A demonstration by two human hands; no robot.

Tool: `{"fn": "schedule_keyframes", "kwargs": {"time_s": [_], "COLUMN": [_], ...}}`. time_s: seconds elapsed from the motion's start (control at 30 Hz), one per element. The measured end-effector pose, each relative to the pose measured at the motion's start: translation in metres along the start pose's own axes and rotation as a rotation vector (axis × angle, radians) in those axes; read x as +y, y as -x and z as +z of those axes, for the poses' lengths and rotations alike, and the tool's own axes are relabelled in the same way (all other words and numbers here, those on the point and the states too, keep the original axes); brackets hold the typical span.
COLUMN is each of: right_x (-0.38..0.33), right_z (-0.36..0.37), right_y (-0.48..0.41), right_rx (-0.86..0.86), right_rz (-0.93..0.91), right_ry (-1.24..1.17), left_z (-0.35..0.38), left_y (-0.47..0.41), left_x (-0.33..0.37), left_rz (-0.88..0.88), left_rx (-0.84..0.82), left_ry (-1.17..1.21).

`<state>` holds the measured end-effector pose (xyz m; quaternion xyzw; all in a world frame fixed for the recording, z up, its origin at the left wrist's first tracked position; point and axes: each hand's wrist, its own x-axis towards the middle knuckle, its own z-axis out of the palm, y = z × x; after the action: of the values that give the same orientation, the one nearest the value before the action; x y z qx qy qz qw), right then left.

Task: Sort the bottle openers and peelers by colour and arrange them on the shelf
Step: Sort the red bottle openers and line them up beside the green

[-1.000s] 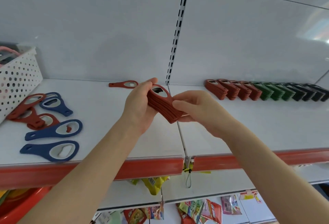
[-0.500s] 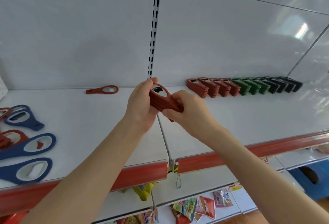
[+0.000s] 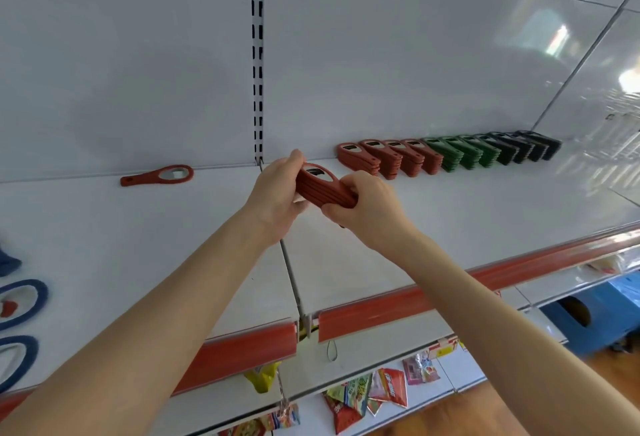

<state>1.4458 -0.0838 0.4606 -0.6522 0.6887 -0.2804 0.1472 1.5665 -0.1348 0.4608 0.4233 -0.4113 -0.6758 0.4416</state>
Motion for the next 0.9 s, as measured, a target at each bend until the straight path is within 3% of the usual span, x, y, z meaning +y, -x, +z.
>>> {"fn": "schedule_keyframes", "kwargs": {"time_s": [0.1,0.2,0.3,0.6,0.9], "right_x": [0.017,0.028,0.032,0.028,0.037], "right_z": [-0.004,-0.005,-0.001,0.018,0.012], "right_y": [-0.014,-0.029,-0.044,-0.079,-0.069], "right_rx": [-0.001,-0.025,-0.062,0.020,-0.017], "right_rz": [0.081,0.148,0.203,0.236,0.178], "right_ry": [0.117,0.243,0.305,0.312,0.340], "left_z": [-0.010,-0.025,-0.035,-0.041,-0.042], "left_y": [-0.008,-0.014,-0.019,-0.017,-0.018], "left_x": [-0.008,-0.021,-0.035,-0.047,-0.051], "left_rz": [0.177,0.318,0.324,0.409,0.445], "left_rx": [0.042,-0.028,-0.113,-0.083,-0.060], "left_ry": [-0.578,-1.224,-1.564,-1.616,-1.600]}}
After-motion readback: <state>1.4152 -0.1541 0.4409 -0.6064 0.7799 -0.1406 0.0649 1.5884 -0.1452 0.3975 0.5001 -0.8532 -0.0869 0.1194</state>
